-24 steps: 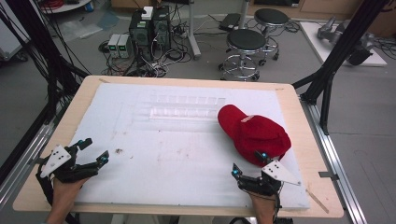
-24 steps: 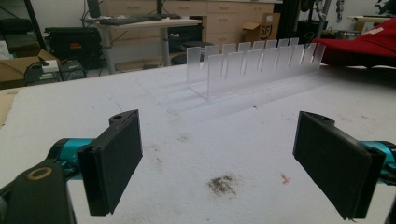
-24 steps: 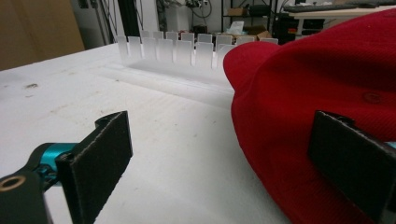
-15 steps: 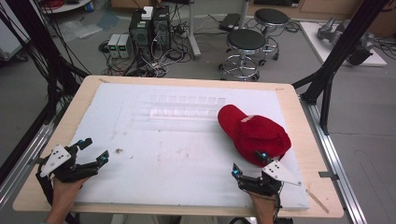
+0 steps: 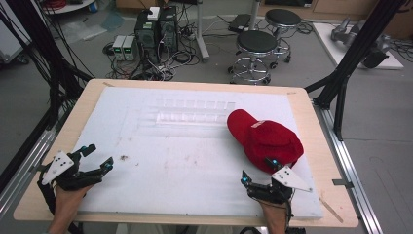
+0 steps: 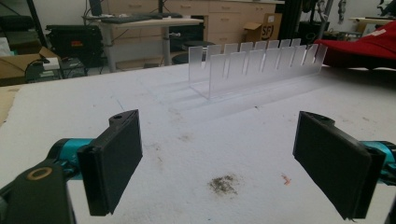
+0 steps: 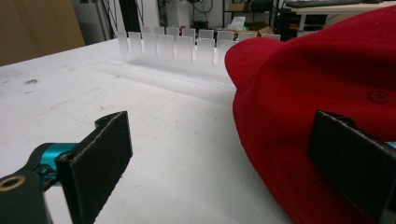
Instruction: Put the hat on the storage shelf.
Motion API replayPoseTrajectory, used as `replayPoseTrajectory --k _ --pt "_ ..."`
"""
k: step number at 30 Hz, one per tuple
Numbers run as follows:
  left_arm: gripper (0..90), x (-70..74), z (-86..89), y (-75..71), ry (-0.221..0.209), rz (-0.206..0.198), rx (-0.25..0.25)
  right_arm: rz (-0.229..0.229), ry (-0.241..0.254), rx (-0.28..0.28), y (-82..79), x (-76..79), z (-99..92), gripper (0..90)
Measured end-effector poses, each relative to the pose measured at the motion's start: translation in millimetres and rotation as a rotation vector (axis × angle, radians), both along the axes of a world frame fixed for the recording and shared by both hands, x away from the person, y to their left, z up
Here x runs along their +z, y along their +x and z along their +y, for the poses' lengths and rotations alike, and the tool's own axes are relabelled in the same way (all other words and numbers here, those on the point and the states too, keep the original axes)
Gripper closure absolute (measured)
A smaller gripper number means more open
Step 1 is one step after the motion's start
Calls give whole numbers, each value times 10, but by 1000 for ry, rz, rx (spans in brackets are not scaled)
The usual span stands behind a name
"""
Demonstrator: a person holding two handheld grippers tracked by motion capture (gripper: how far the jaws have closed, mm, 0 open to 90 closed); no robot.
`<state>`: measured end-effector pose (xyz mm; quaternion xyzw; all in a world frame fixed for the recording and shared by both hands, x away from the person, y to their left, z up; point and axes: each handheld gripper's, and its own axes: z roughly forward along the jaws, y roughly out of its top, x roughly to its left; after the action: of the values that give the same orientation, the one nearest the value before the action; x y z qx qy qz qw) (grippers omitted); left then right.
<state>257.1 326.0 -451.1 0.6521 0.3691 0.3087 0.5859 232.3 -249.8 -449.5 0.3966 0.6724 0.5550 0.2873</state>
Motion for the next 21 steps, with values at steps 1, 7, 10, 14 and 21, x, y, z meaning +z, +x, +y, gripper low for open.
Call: replayPoseTrajectory --k 1,7,10,14,21 --pt "159 1 2 0 2 -1 0 0 0 0 0 0 0 53" --pt "160 -1 2 -2 1 -5 2 6 -18 -5 5 7 21 53" --pt "160 0 0 -1 2 -2 4 4 -10 3 -2 51 28 53" --pt "160 0 -2 -2 6 -2 0 -11 12 28 -24 173 31 53" --pt "160 1 -6 -2 11 -2 2 -30 6 35 -14 389 13 53"
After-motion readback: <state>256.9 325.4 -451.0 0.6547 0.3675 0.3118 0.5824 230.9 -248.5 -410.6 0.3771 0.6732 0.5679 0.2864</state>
